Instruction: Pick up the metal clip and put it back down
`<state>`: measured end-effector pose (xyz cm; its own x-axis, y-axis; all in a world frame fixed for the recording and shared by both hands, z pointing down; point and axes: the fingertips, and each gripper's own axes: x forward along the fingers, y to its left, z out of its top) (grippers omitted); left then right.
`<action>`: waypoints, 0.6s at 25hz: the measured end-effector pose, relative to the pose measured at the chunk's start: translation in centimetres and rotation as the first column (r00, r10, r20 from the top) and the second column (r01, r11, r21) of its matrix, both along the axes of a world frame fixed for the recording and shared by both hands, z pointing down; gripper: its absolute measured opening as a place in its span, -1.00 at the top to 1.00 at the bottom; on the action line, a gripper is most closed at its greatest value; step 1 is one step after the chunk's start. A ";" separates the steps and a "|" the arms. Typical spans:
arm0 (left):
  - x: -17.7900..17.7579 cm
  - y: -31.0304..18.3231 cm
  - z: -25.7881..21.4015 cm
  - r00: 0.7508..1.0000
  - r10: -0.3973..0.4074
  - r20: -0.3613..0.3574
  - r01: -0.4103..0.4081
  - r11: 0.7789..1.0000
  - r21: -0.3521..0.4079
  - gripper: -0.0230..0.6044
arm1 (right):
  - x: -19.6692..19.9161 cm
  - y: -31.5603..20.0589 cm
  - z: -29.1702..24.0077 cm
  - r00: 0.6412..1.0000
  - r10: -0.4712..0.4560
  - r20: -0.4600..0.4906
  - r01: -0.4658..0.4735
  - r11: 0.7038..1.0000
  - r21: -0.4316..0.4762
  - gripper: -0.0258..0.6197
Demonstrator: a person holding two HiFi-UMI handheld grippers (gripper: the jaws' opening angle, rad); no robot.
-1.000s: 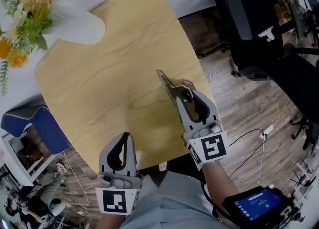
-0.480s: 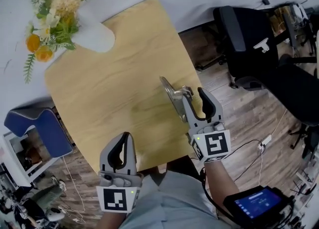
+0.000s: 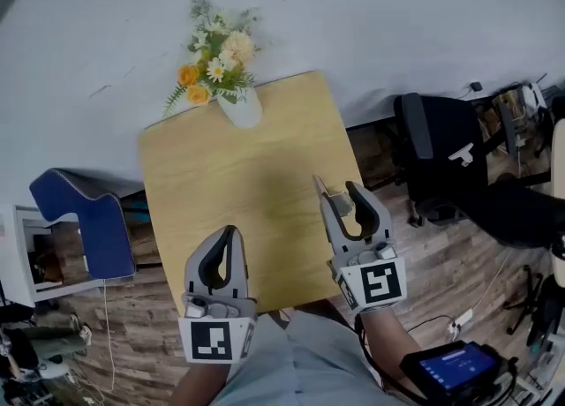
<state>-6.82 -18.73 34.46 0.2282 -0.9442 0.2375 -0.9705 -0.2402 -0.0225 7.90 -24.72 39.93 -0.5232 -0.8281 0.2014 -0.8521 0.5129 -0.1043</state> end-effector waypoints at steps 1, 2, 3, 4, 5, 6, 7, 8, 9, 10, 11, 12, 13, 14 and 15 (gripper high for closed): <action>-0.6 0.1 -0.9 1.000 -0.020 0.004 0.020 0.999 0.026 0.87 | -0.8 0.3 -1.0 1.000 -0.019 0.004 0.019 1.000 0.020 0.38; -1.1 0.3 -1.8 0.999 -0.039 0.009 0.038 0.998 0.053 0.87 | -1.7 0.7 -2.0 0.999 -0.038 0.007 0.038 0.999 0.039 0.38; -1.7 0.6 -2.7 0.998 -0.058 0.015 0.057 0.995 0.079 0.87 | -2.5 1.1 -3.0 0.998 -0.057 0.007 0.056 0.997 0.056 0.38; -2.2 1.0 -3.6 0.997 -0.077 0.021 0.075 0.992 0.103 0.87 | -3.3 1.6 -3.8 0.997 -0.075 0.005 0.075 0.995 0.070 0.38; -2.7 1.4 -4.4 0.995 -0.096 0.025 0.093 0.988 0.124 0.87 | -4.2 2.2 -4.5 0.996 -0.093 0.001 0.093 0.992 0.084 0.40; -3.2 1.8 -5.0 0.993 -0.114 0.027 0.109 0.984 0.141 0.87 | -4.9 2.7 -5.2 0.994 -0.111 -0.003 0.111 0.989 0.097 0.43; -3.6 2.1 -5.5 0.991 -0.130 0.025 0.125 0.980 0.154 0.87 | -5.7 3.2 -5.7 0.992 -0.128 -0.006 0.128 0.986 0.109 0.50; -3.9 2.4 -5.9 0.990 -0.143 0.020 0.138 0.977 0.162 0.87 | -6.3 3.7 -6.1 0.989 -0.145 -0.010 0.145 0.982 0.120 0.59; -4.2 2.7 -6.2 0.988 -0.153 0.013 0.149 0.975 0.167 0.87 | -7.0 4.2 -6.4 0.987 -0.161 -0.012 0.161 0.978 0.130 0.68; -4.5 3.0 -6.4 0.987 -0.162 0.008 0.158 0.972 0.174 0.87 | -7.6 4.6 -6.6 0.984 -0.176 -0.012 0.176 0.975 0.137 0.71; -4.8 3.4 -6.7 0.985 -0.172 0.006 0.169 0.969 0.183 0.87 | -8.2 5.0 -6.8 0.982 -0.191 -0.010 0.190 0.971 0.145 0.73; -5.1 3.8 -6.9 0.983 -0.184 0.004 0.180 0.965 0.193 0.87 | -8.7 5.4 -7.1 0.979 -0.203 -0.007 0.202 0.967 0.154 0.73; -5.4 4.2 -7.2 0.981 -0.196 0.002 0.192 0.961 0.201 0.87 | -9.2 5.8 -7.2 0.976 -0.216 -0.006 0.214 0.964 0.160 0.73; -5.6 4.6 -7.4 0.978 -0.207 0.002 0.202 0.957 0.207 0.87 | -9.7 6.2 -7.3 0.973 -0.229 -0.012 0.228 0.960 0.161 0.73; -5.9 5.0 -7.5 0.977 -0.215 0.002 0.210 0.954 0.213 0.87 | -10.1 6.6 -7.3 0.970 -0.242 -0.020 0.242 0.957 0.160 0.74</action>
<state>-12.72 -13.76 26.93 0.0133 -0.9994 0.0311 -0.9971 -0.0156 -0.0750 -2.15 -18.10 32.62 -0.7117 -0.6982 0.0768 -0.7005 0.7137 -0.0033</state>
